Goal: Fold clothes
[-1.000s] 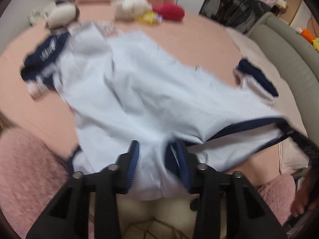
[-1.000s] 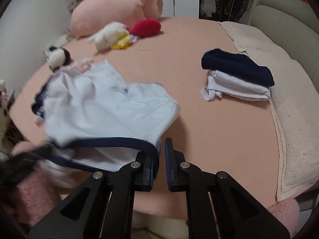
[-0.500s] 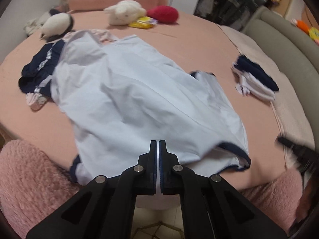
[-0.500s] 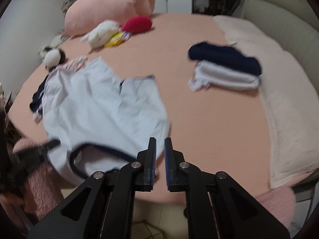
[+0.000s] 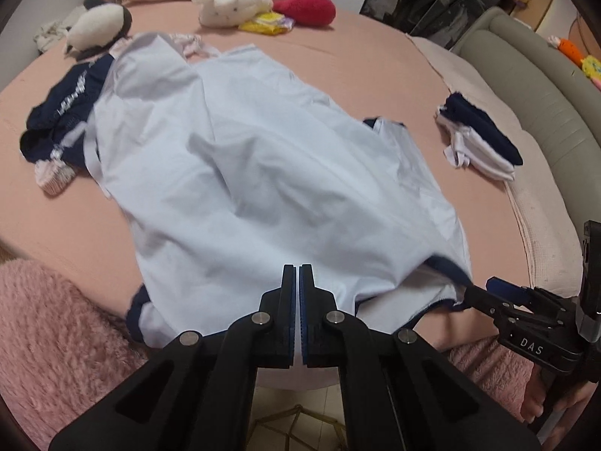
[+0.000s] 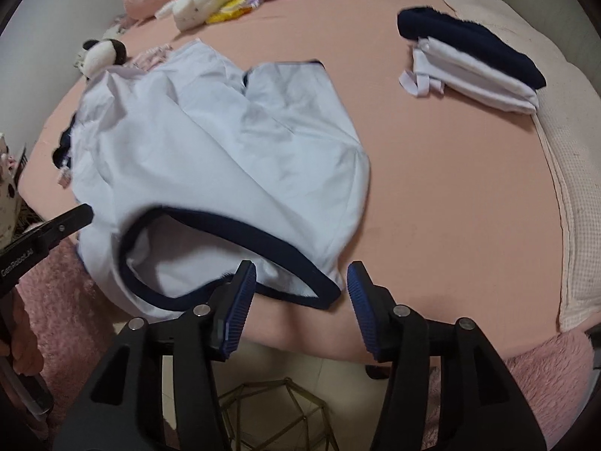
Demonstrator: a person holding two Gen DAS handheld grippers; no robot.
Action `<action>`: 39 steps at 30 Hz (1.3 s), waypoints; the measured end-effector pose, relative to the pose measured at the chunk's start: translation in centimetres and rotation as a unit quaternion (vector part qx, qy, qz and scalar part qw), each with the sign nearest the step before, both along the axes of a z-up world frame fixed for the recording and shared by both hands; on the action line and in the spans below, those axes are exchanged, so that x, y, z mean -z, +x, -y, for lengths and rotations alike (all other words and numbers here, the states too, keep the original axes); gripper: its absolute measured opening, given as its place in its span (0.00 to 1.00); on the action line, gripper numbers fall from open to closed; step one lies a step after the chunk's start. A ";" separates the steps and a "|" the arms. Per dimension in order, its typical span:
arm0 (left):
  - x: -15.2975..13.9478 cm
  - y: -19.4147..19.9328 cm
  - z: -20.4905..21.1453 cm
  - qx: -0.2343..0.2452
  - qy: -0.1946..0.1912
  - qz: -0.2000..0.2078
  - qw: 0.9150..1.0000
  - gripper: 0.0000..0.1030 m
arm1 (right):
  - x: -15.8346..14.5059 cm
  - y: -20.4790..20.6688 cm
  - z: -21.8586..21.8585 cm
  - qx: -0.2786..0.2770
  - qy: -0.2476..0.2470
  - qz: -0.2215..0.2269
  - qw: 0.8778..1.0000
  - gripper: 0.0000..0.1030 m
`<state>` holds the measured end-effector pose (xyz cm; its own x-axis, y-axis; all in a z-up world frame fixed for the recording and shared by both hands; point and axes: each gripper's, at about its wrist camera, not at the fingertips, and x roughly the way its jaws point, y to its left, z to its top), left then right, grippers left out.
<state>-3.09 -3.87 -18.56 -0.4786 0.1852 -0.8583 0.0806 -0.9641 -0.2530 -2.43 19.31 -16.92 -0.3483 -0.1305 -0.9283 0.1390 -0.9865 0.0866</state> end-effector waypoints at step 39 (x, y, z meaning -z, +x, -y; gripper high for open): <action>2.5 0.6 -3.1 0.026 -0.088 0.046 0.995 0.08 | 3.9 -3.0 0.6 -0.022 0.061 -0.013 0.998 0.08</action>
